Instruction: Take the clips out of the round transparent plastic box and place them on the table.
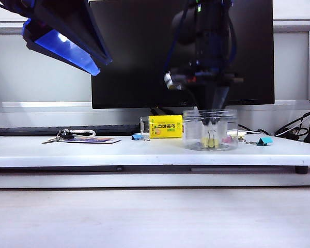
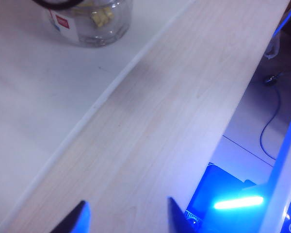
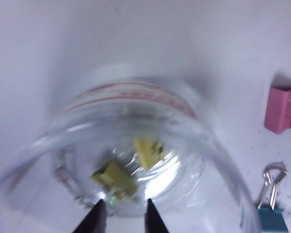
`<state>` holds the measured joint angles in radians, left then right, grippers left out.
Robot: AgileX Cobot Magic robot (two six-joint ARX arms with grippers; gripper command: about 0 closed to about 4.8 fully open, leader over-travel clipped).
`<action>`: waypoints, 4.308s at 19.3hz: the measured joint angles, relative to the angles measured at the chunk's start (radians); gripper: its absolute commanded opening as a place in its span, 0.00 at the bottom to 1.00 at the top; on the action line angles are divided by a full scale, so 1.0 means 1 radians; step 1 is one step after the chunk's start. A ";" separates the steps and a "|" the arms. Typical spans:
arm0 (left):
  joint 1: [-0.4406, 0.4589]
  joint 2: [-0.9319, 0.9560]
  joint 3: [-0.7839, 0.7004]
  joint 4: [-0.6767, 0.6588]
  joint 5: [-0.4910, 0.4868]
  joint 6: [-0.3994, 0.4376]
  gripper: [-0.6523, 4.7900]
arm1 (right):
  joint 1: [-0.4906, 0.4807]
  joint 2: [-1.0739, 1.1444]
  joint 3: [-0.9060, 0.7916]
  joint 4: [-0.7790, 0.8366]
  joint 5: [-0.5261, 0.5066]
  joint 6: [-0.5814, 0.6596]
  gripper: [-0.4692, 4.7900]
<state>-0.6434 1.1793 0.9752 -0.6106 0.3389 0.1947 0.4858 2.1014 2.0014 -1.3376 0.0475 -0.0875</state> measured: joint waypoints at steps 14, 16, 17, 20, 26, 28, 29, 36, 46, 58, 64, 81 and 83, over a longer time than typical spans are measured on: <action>0.000 0.000 0.000 0.002 0.000 0.000 0.51 | -0.012 0.032 -0.006 0.005 -0.008 0.012 0.10; 0.000 0.000 0.000 0.002 -0.001 0.000 0.51 | -0.012 0.033 -0.005 0.012 -0.007 0.017 0.09; 0.000 0.000 0.000 0.003 -0.001 0.000 0.51 | -0.012 0.038 -0.008 0.010 -0.006 0.019 0.09; 0.000 0.000 0.000 0.004 -0.001 0.000 0.51 | -0.012 0.038 -0.007 0.011 -0.006 0.023 0.09; 0.000 0.000 0.000 0.005 -0.001 0.003 0.51 | -0.012 0.037 -0.006 0.002 0.002 0.027 0.09; 0.000 0.000 0.000 0.007 -0.001 0.011 0.51 | -0.012 0.037 -0.006 0.002 0.002 0.029 0.09; 0.000 0.000 0.000 0.009 -0.001 0.011 0.51 | -0.012 0.037 -0.006 0.002 0.002 0.031 0.09; 0.000 0.000 0.000 0.045 -0.001 0.012 0.51 | -0.012 0.036 0.167 -0.034 0.002 0.031 0.09; 0.000 0.000 0.000 0.053 -0.001 0.012 0.51 | -0.031 -0.008 0.243 -0.042 0.081 0.031 0.09; 0.000 0.000 0.000 0.040 -0.001 0.011 0.51 | -0.240 0.019 0.221 0.040 0.033 0.091 0.09; 0.000 0.000 0.000 0.038 -0.006 0.012 0.51 | -0.245 0.075 0.154 0.092 -0.043 0.090 0.09; 0.000 0.000 0.000 0.038 -0.008 0.012 0.51 | -0.246 0.090 0.156 0.085 -0.048 0.088 0.20; 0.000 0.000 0.000 0.038 -0.009 0.012 0.51 | -0.246 0.061 0.155 0.073 -0.048 0.088 0.20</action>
<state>-0.6434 1.1793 0.9752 -0.5724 0.3302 0.2066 0.2394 2.1628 2.1567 -1.2644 -0.0006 0.0006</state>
